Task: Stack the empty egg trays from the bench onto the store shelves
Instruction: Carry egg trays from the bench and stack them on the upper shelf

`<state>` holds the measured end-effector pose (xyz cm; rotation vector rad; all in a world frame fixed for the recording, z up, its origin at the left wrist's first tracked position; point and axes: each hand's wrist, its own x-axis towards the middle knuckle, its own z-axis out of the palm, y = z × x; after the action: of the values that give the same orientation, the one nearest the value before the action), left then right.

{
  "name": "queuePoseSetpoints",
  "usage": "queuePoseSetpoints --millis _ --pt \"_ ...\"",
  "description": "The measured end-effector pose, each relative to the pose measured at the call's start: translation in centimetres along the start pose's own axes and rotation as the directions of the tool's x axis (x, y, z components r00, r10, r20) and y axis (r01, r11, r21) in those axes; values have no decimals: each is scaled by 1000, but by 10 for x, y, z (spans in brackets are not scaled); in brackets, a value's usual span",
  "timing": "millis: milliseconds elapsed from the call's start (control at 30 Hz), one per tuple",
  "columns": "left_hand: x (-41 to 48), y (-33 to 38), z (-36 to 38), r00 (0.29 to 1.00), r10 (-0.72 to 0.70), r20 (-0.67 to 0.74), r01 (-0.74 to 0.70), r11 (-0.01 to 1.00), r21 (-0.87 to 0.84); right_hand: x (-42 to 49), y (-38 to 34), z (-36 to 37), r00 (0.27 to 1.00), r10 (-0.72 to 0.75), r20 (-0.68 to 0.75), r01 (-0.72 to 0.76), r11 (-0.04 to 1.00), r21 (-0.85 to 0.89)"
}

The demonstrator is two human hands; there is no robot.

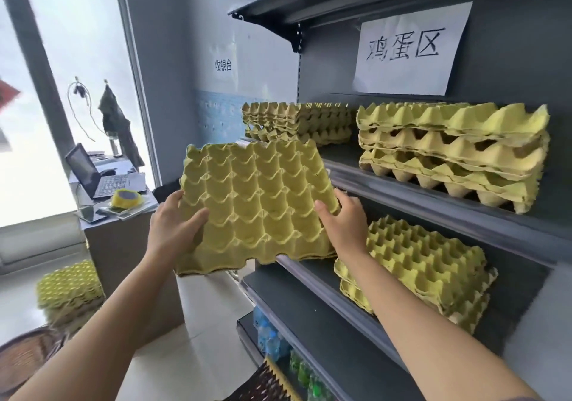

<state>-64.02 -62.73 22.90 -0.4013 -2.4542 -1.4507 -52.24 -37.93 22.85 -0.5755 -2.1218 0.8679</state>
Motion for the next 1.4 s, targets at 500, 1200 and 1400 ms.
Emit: queuePoseSetpoints --millis 500,1200,1400 --pt "148 -117 38 964 -132 232 99 984 151 75 27 175 973 160 166 -137 981 -140" --pt "364 -86 274 768 228 598 -344 935 85 207 113 238 731 546 -410 -593 805 15" --pt "345 -82 303 649 324 689 -569 807 156 234 124 263 694 576 -433 -655 755 -45"
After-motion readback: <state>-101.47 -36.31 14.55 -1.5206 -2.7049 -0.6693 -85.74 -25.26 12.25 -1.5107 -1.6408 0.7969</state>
